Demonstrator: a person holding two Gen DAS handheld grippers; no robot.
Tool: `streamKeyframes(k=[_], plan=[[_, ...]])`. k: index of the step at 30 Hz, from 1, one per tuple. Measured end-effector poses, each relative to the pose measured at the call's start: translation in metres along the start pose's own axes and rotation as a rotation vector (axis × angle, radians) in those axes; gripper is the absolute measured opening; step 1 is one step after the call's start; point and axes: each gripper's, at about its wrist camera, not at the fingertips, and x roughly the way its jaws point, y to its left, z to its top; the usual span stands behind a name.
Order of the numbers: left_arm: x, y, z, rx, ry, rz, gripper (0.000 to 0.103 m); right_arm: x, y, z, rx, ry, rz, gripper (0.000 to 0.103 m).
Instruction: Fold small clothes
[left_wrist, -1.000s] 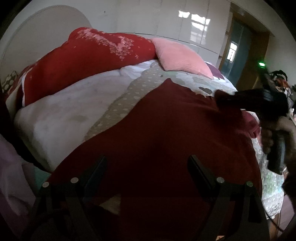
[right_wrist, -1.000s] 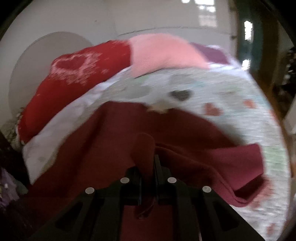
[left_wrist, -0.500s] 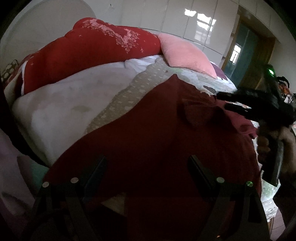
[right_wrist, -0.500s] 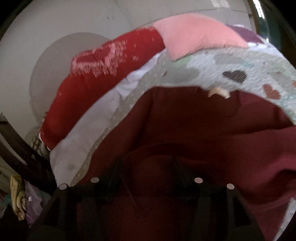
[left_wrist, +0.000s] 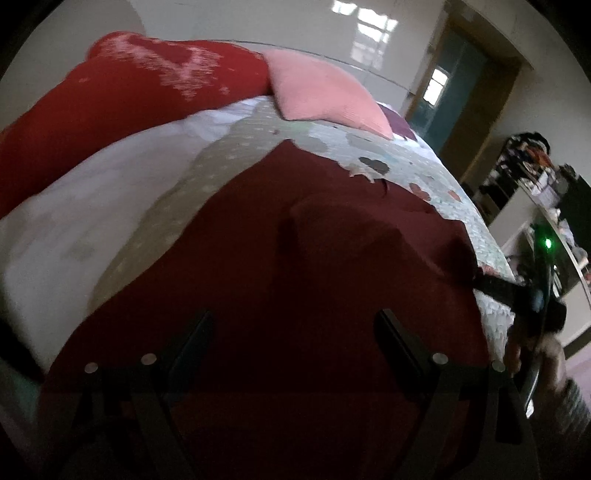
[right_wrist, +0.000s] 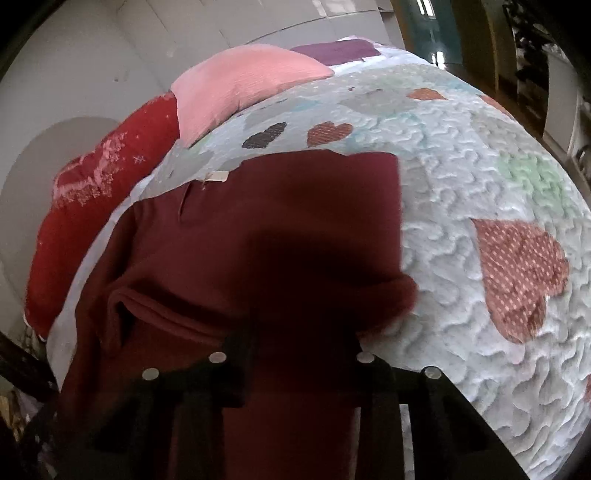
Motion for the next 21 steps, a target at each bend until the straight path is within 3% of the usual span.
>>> streamKeyframes(k=[5,7,8,9,11,12,13,16,19,21], plan=[[0.062,-0.009,0.048,0.017,0.079,-0.039,0.087,0.001,0.011,-0.008,-0.105,-0.007,-0.046,0.030],[0.097,-0.007,0.065,-0.012,0.153,-0.077,0.086,0.002,0.008,-0.010,-0.118,-0.015,-0.040,0.030],[0.110,-0.004,0.070,-0.043,0.184,-0.097,0.073,0.006,0.011,-0.011,-0.119,-0.018,-0.034,0.030],[0.122,0.000,0.075,-0.069,0.213,-0.117,0.043,0.006,0.008,-0.011,-0.117,-0.020,-0.021,0.030],[0.138,0.008,0.083,-0.119,0.258,-0.105,0.011,0.004,0.003,-0.012,-0.110,-0.022,0.003,0.030],[0.141,0.011,0.090,-0.128,0.254,-0.105,0.007,0.003,0.003,-0.013,-0.107,-0.023,0.011,0.030],[0.141,0.013,0.096,-0.121,0.243,-0.097,0.006,0.003,0.001,-0.013,-0.107,-0.023,0.019,0.030],[0.135,0.010,0.118,-0.025,0.159,0.043,0.006,0.003,0.003,-0.013,-0.119,-0.022,0.019,0.030],[0.142,0.002,0.126,0.061,0.140,0.110,0.008,0.004,0.004,-0.015,-0.140,-0.029,0.014,0.030],[0.150,-0.008,0.122,0.149,0.132,0.219,0.011,0.005,0.006,-0.017,-0.154,-0.041,0.007,0.030]])
